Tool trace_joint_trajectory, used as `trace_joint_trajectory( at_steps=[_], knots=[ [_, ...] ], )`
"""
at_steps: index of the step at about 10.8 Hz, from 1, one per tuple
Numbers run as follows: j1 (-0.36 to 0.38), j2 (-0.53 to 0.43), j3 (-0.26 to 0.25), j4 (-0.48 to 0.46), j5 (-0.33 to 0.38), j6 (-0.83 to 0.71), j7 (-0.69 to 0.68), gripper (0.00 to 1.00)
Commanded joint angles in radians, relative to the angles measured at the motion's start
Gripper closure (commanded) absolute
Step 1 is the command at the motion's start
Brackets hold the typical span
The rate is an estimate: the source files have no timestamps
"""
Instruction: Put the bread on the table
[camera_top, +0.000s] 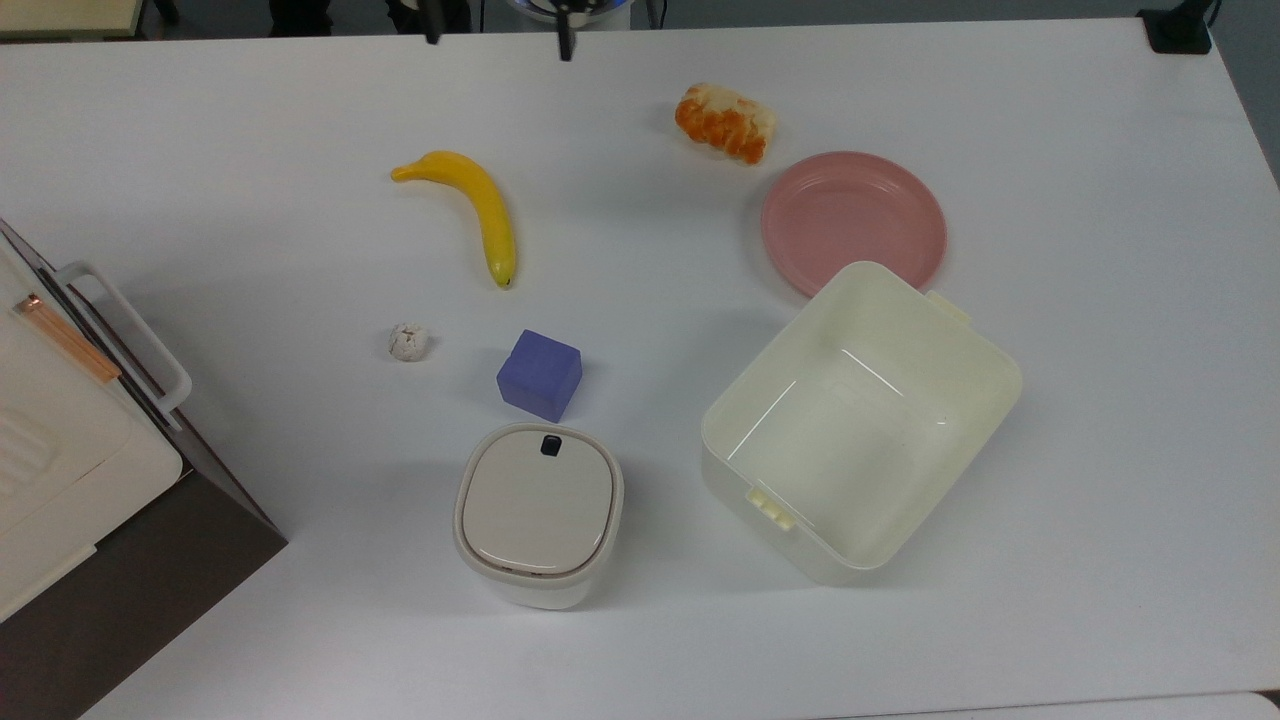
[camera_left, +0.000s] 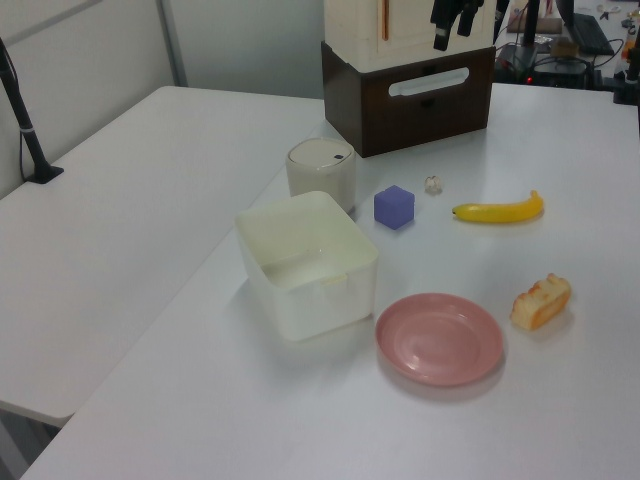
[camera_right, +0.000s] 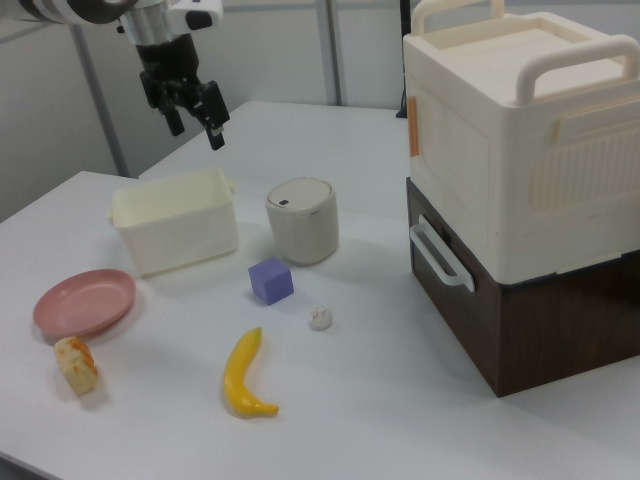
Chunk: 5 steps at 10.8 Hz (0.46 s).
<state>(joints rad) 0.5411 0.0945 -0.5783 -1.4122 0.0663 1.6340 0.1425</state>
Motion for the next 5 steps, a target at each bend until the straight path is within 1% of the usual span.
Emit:
trace_joint_trajectory(
  at_steps=[1,5],
  knots=[
    [-0.001,-0.032,0.012,-0.045,0.003,0.024,0.009,0.00],
    [-0.001,-0.035,0.012,-0.044,0.006,0.013,0.012,0.00]
  ],
)
